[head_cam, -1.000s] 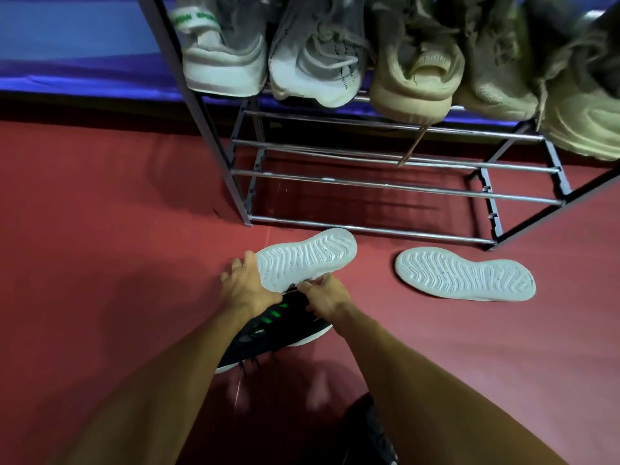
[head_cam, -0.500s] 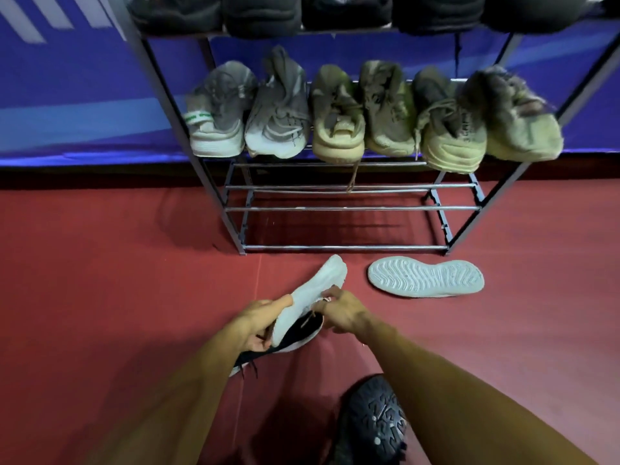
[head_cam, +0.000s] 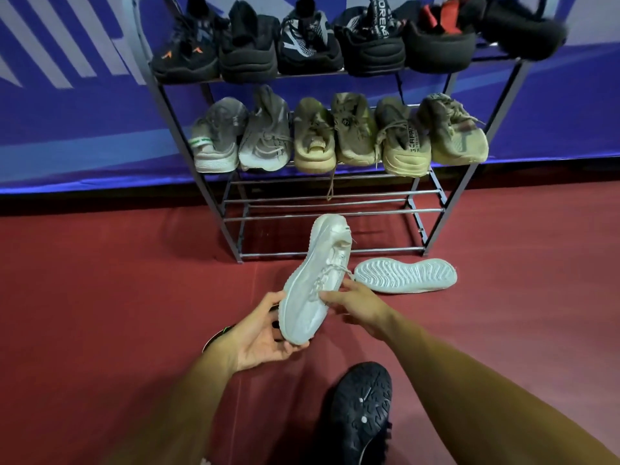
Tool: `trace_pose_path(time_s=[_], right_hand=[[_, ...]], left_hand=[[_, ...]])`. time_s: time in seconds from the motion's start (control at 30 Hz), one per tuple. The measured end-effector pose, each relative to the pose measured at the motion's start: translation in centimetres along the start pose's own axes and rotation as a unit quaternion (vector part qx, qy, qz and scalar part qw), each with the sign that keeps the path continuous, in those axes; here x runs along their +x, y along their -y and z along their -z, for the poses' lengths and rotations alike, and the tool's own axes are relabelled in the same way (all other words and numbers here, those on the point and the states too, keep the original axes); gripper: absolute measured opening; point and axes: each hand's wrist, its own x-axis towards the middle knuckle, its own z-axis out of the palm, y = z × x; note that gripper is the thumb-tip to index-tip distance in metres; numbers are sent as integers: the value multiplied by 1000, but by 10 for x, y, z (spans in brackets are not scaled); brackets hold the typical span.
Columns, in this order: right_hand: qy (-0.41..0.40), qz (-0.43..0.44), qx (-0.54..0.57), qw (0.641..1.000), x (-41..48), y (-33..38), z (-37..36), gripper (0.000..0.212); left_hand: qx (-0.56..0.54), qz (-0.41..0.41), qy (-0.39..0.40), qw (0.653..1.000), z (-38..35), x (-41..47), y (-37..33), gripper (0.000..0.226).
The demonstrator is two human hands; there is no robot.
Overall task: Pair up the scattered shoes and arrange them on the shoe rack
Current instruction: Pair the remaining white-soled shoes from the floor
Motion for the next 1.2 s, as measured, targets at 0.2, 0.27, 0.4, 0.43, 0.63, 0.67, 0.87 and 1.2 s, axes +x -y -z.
trace_pose_path(time_s=[0.2, 0.27, 0.4, 0.43, 0.63, 0.67, 0.87, 1.2], right_hand=[[-37, 31, 83, 995, 11, 14, -7, 39], [-35, 40, 100, 994, 19, 25, -13, 36], [-27, 61, 96, 993, 36, 49, -31, 33], [-30, 68, 99, 992, 41, 54, -35, 33], [-56, 101, 143, 983, 72, 81, -63, 33], [-60, 94, 147, 983, 78, 83, -67, 32], [-11, 40, 149, 988, 111, 83, -96, 35], [-49, 80, 229, 969, 166, 103, -106, 53]], left_hand=[[-2, -72, -21, 997, -7, -16, -19, 61], [3, -107, -48, 993, -6, -18, -26, 48], [-21, -169, -41, 985, 0, -17, -41, 36], [-30, -176, -27, 984, 3, -18, -47, 43], [-29, -240, -56, 969, 16, -16, -90, 57], [-42, -246, -68, 966, 17, -13, -99, 54], [-56, -251, -110, 960, 34, 9, -141, 49], [-146, -309, -100, 934, 50, 51, -175, 31]])
